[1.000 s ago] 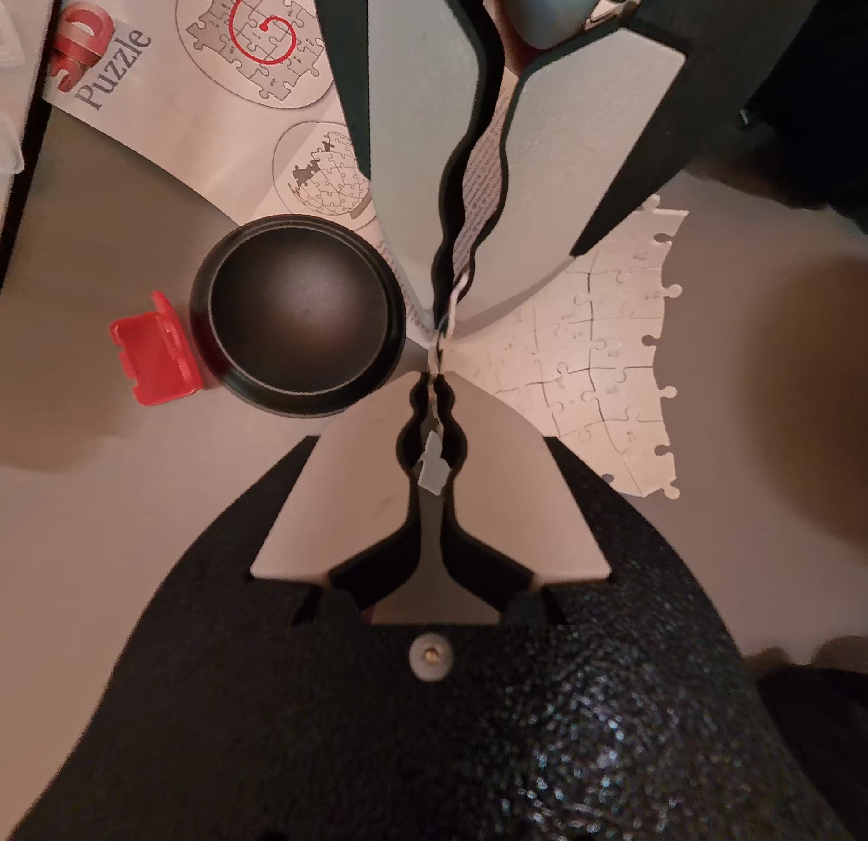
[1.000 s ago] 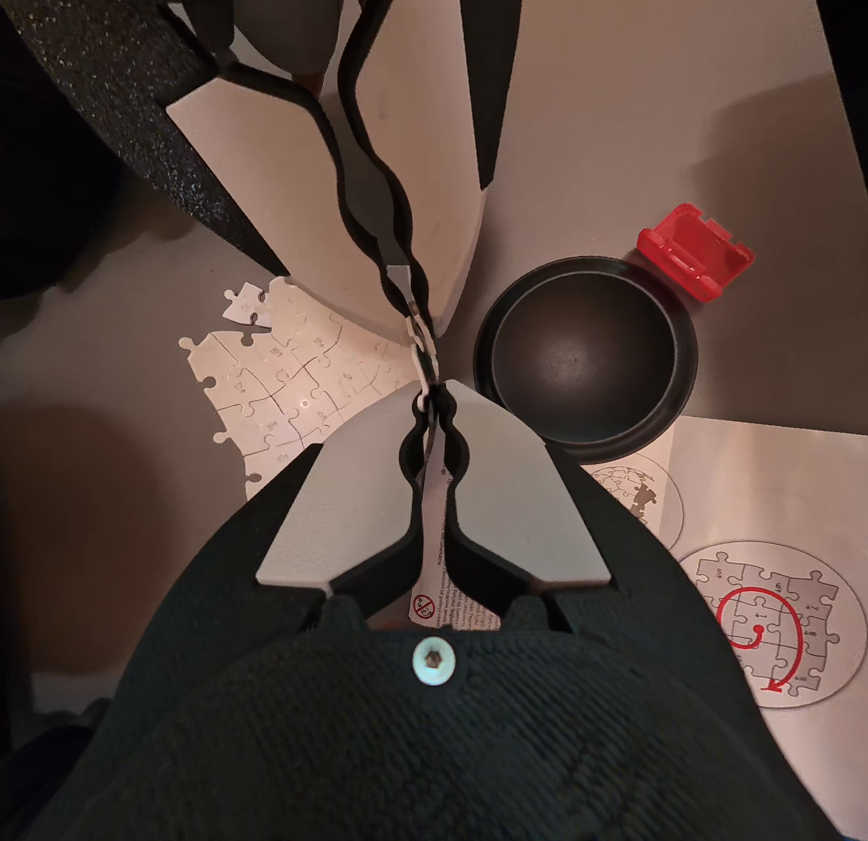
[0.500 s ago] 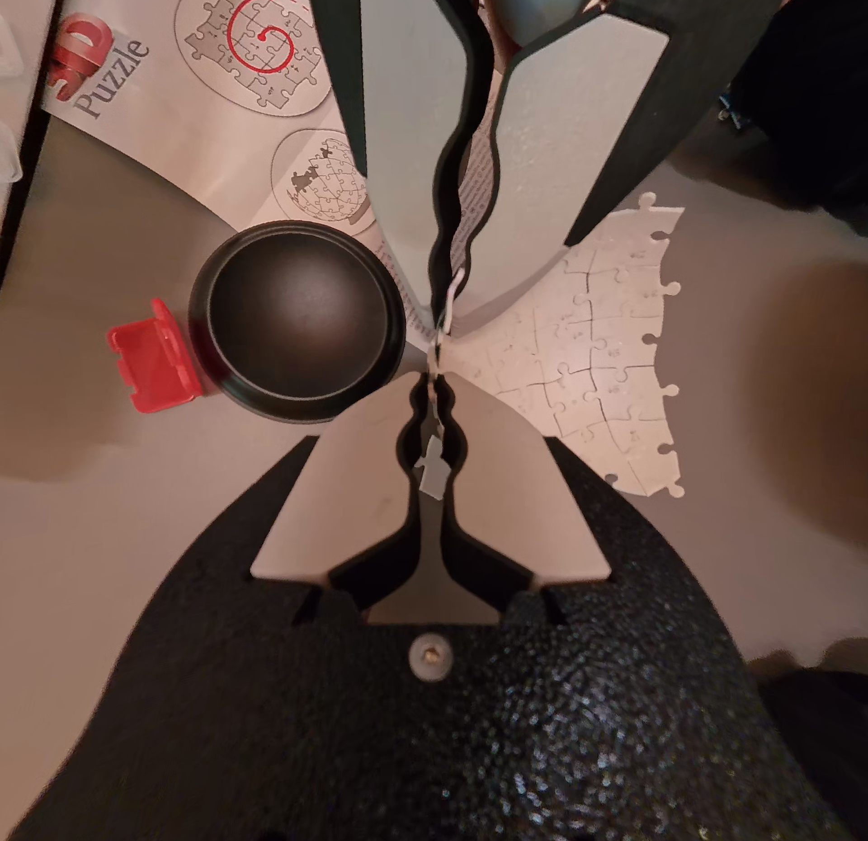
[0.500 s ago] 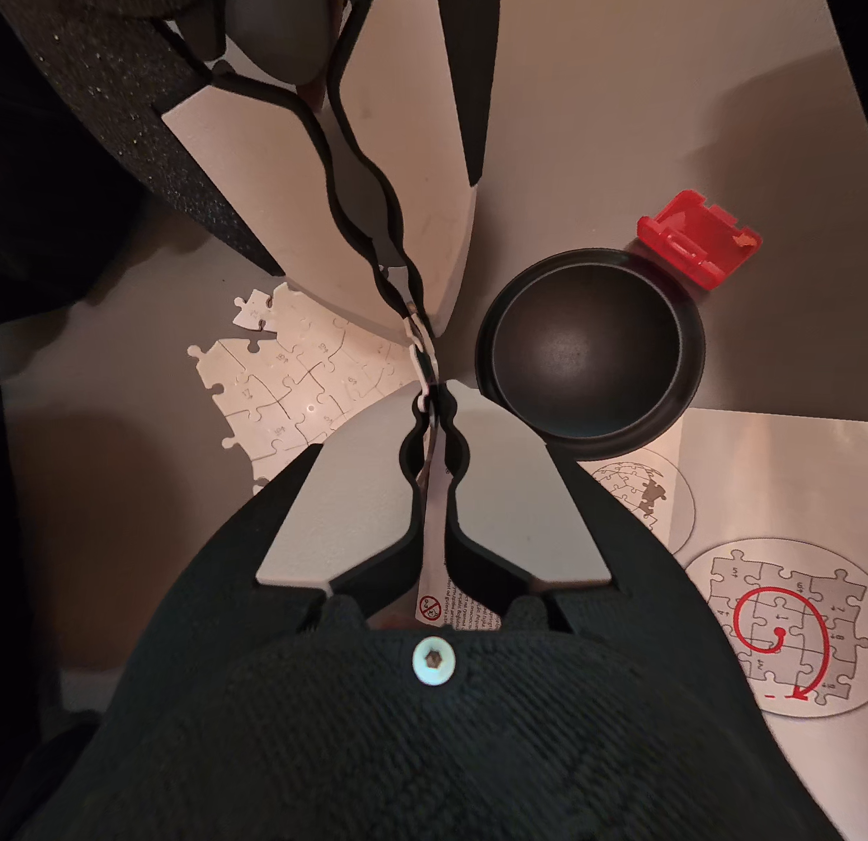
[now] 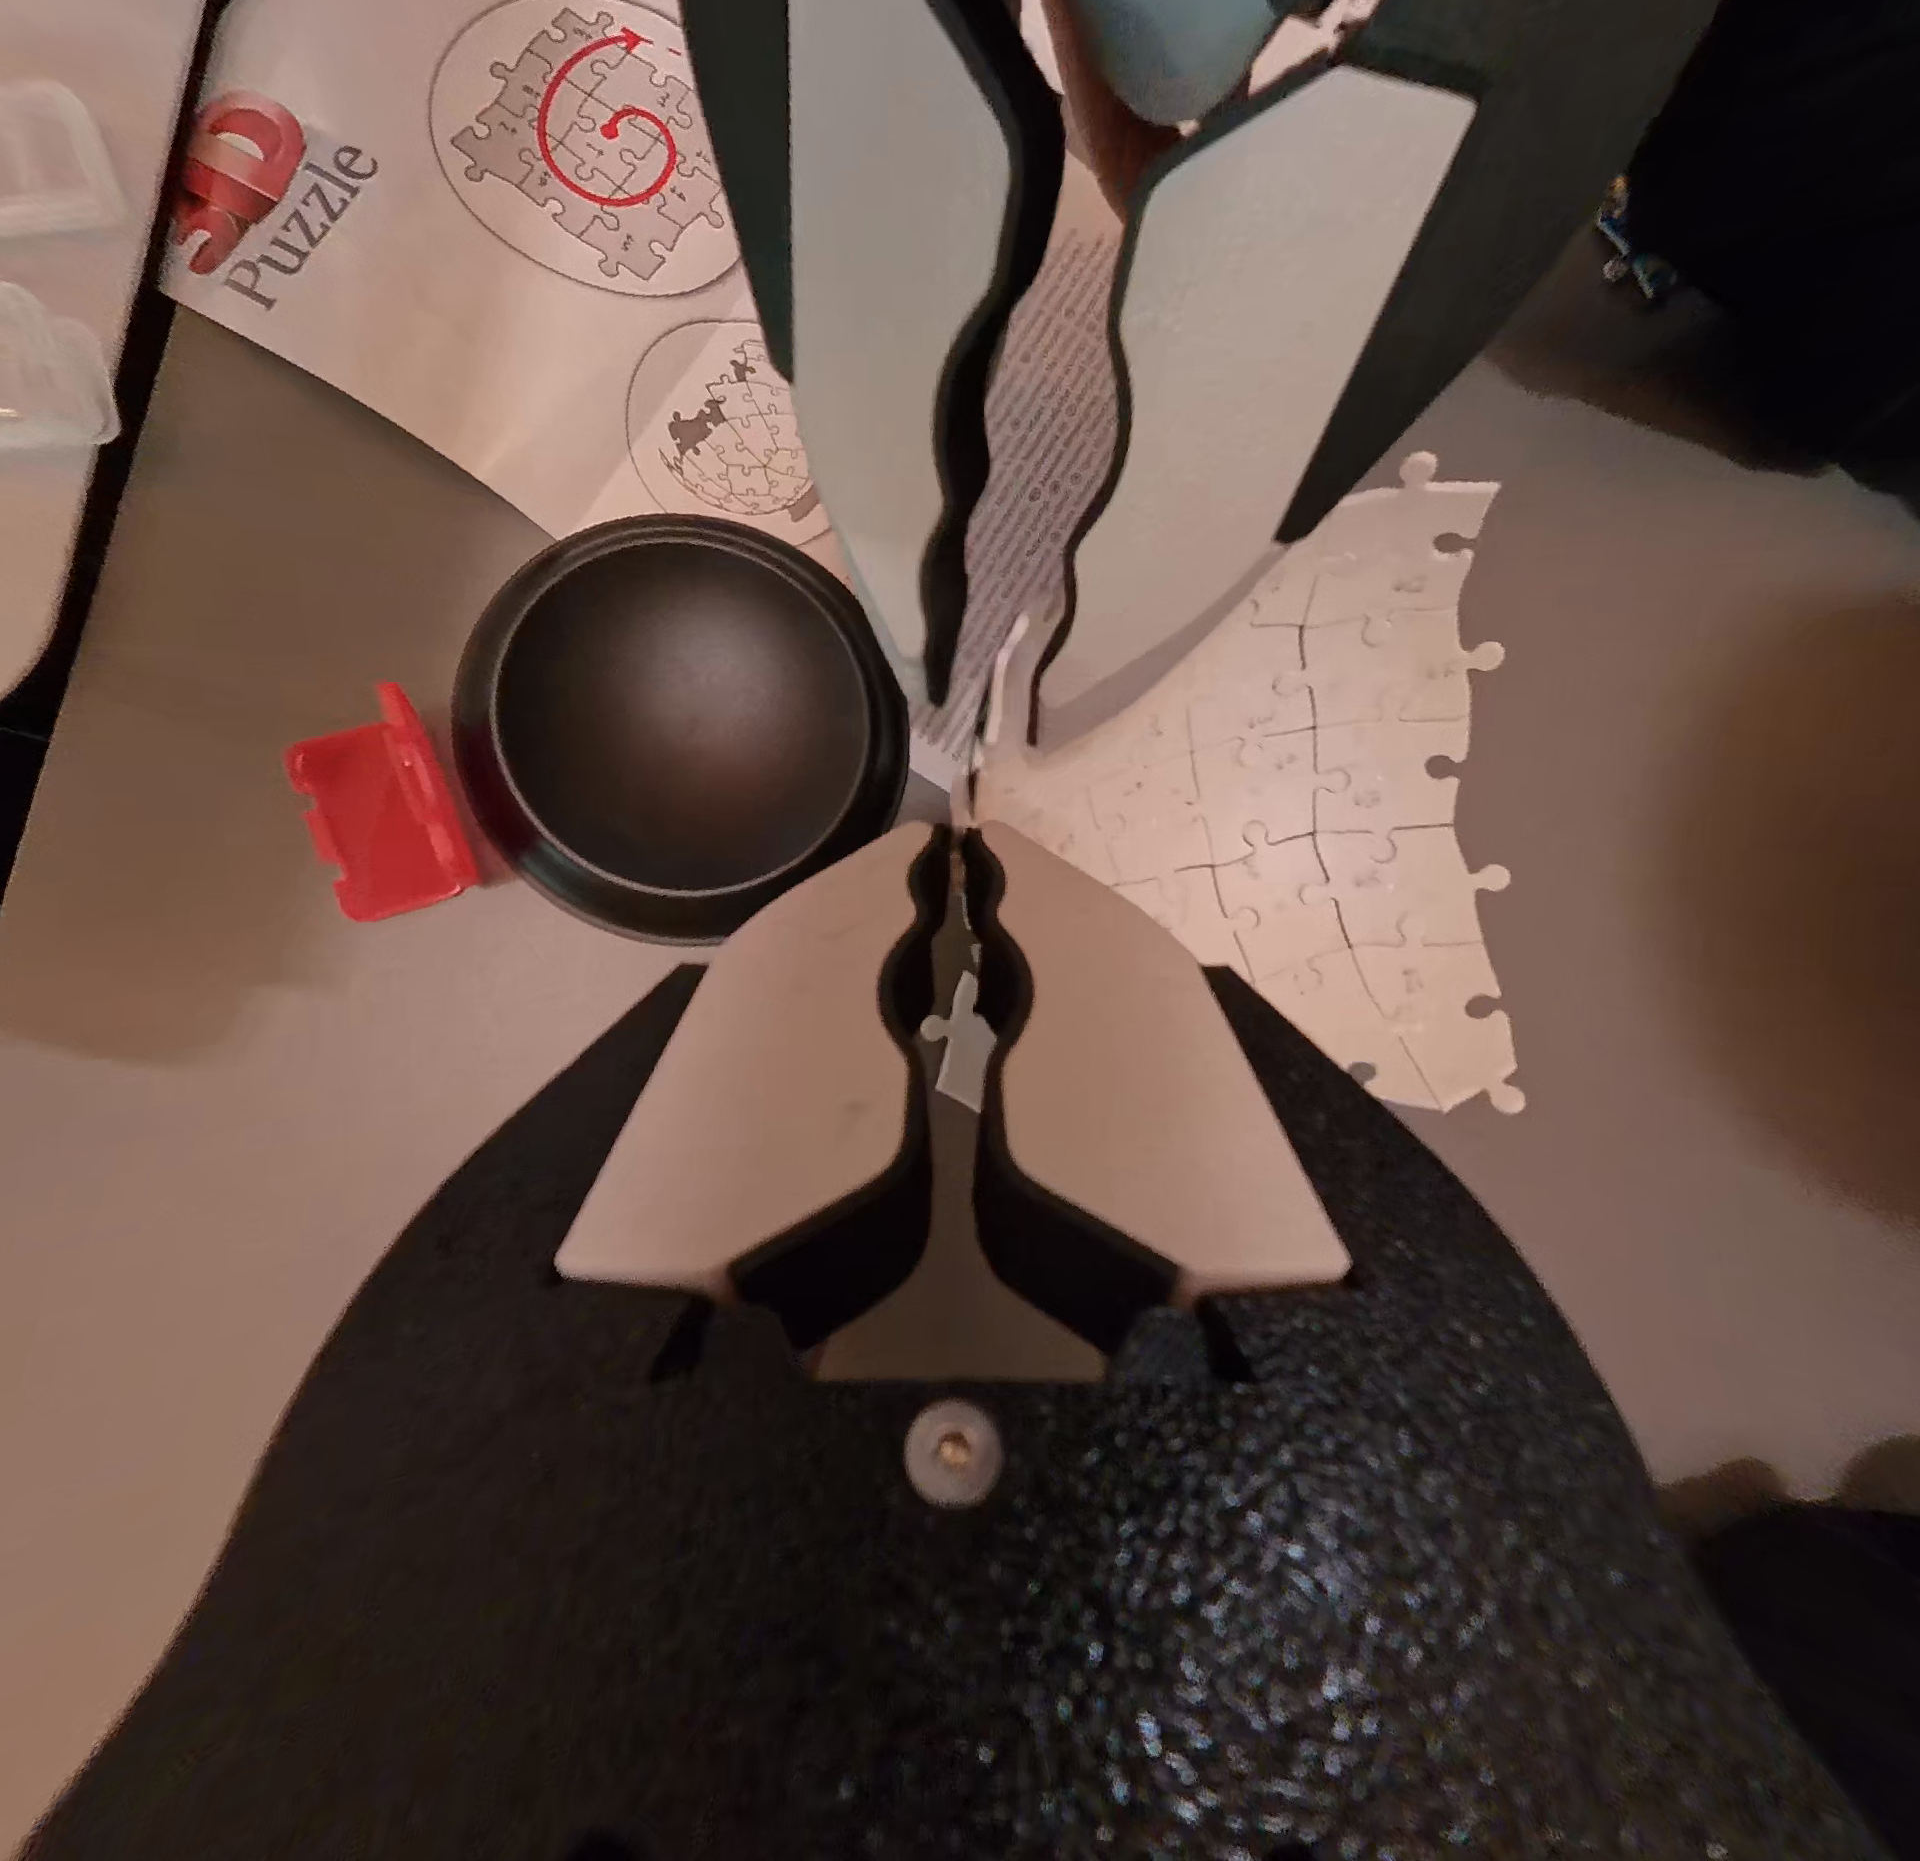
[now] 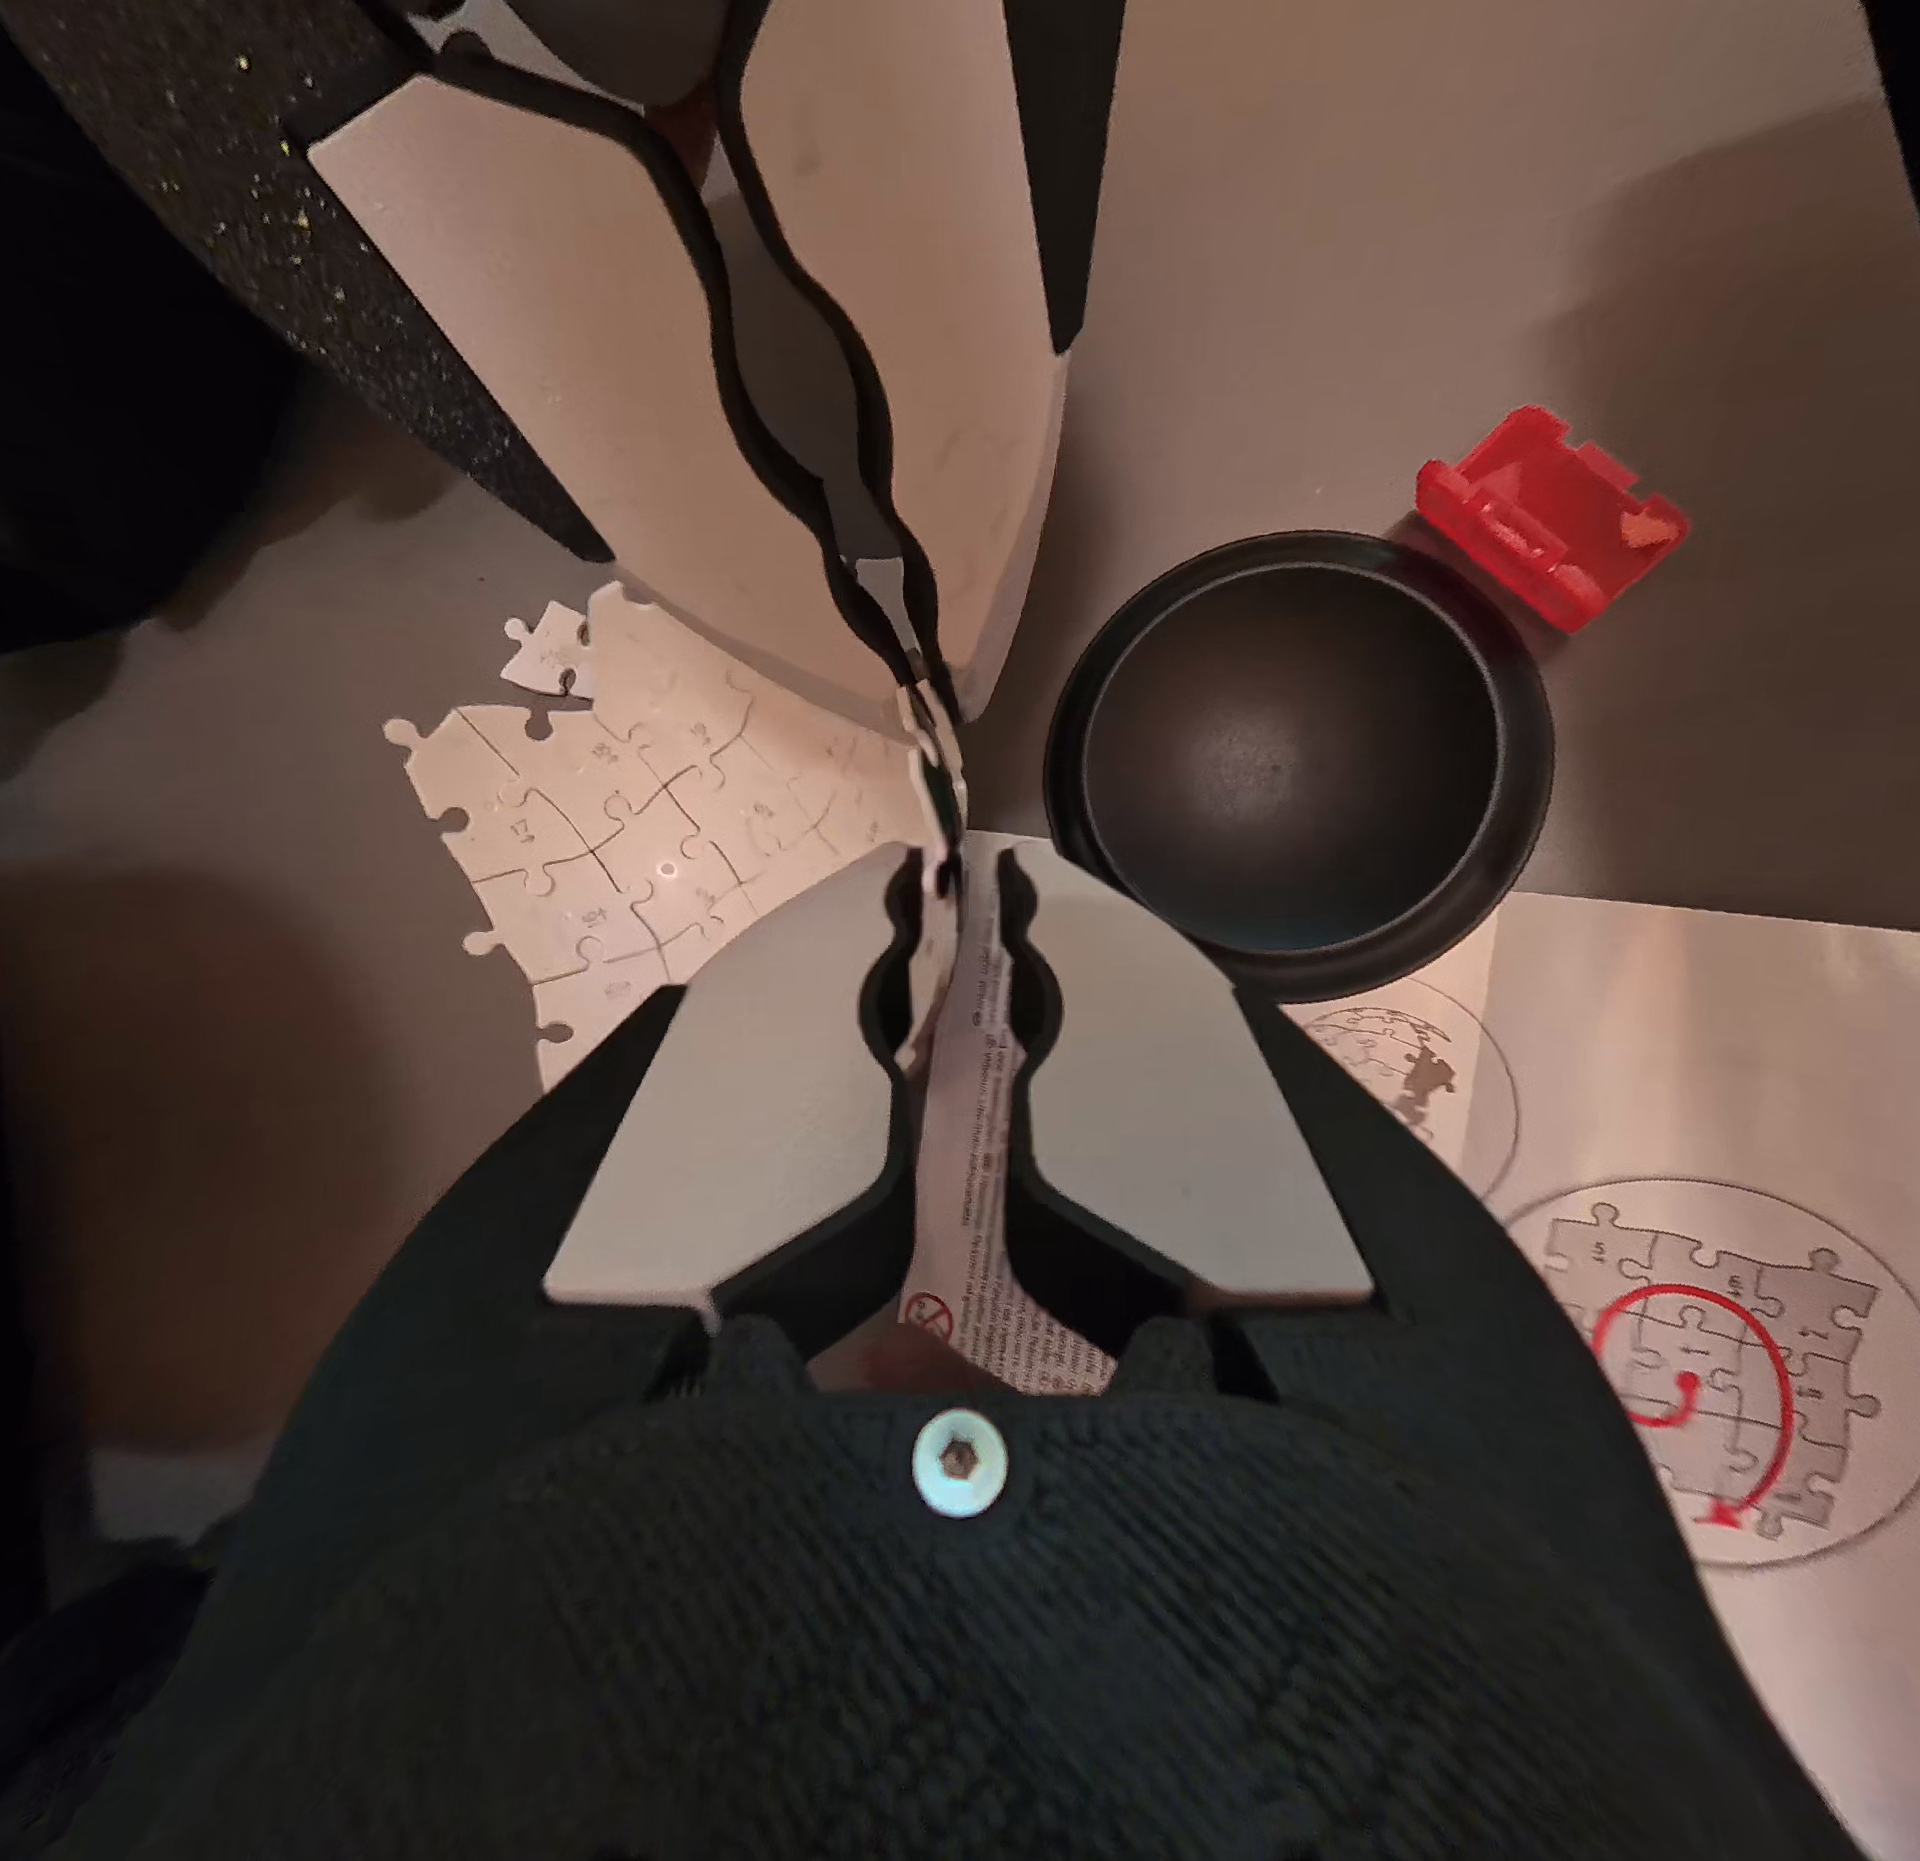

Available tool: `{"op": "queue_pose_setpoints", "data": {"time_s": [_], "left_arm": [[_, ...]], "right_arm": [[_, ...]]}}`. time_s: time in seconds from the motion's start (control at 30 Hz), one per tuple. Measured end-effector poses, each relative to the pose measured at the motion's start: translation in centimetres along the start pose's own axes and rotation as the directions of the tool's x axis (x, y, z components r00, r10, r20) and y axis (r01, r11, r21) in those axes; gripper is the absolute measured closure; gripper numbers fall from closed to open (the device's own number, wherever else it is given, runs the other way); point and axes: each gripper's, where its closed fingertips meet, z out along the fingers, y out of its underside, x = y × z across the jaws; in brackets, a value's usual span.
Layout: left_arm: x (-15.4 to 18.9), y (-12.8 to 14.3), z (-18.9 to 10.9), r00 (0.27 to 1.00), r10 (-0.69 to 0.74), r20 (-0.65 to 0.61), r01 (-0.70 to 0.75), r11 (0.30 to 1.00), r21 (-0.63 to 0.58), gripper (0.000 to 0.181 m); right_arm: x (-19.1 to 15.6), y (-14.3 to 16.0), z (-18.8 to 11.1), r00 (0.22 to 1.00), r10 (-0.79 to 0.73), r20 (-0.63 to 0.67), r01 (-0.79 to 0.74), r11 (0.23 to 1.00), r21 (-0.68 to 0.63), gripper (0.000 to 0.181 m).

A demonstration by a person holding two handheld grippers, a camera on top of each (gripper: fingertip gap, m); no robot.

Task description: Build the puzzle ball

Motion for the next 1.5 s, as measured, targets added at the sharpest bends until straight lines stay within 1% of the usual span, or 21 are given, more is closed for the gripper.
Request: {"op": "queue_pose_setpoints", "data": {"time_s": [0.03,0.1,0.17,0.23,0.4,0.5,0.63,0.83,1.1,1.5], "left_arm": [[0.0,0.0,0.0,1.0,0.003,0.005,-0.003,1.0,-0.002,0.179],[0.1,-0.2,-0.1,1.0,0.006,0.007,-0.006,1.0,0.0,0.179],[0.0,-0.2,-0.1,1.0,0.015,0.018,-0.015,1.0,-0.006,0.179],[0.0,-0.2,-0.1,1.0,0.014,0.023,-0.014,1.0,-0.007,0.179],[-0.1,-0.2,-0.2,1.0,0.011,0.018,-0.011,1.0,0.002,0.179],[-0.1,-0.2,-0.1,1.0,0.003,0.013,-0.003,1.0,0.003,0.179],[0.0,-0.2,0.1,1.0,0.007,0.004,-0.007,1.0,0.003,0.179],[0.2,-0.3,0.1,1.0,0.01,-0.007,-0.01,1.0,0.013,0.179],[0.2,-0.4,0.2,1.0,-0.007,-0.028,0.008,1.0,0.029,0.179],[0.1,-0.6,0.3,1.0,-0.012,-0.016,0.013,0.999,0.031,0.18]], "right_arm": [[0.2,-0.1,-0.2,1.0,-0.016,-0.019,0.016,1.0,0.007,0.163],[0.2,-0.7,-0.5,0.998,-0.049,-0.037,0.051,0.998,0.037,0.162],[0.1,-1.4,-0.7,0.995,-0.09,-0.045,0.093,0.993,0.07,0.169],[-0.2,-1.5,-0.8,0.991,-0.125,-0.039,0.128,0.989,0.072,0.177],[-0.2,-1.8,-0.8,0.982,-0.178,-0.066,0.182,0.981,0.07,0.177],[0.0,-1.7,-0.7,0.983,-0.168,-0.079,0.173,0.983,0.061,0.178],[-0.1,-1.4,-0.7,0.981,-0.166,-0.098,0.168,0.986,0.014,0.178],[-0.2,-1.2,-0.9,0.982,-0.154,-0.107,0.154,0.988,-0.009,0.178],[-0.1,-1.1,-0.9,0.98,-0.168,-0.105,0.168,0.986,-0.009,0.178],[0.0,-0.9,-0.8,0.987,-0.126,-0.103,0.126,0.992,-0.012,0.178]]}}
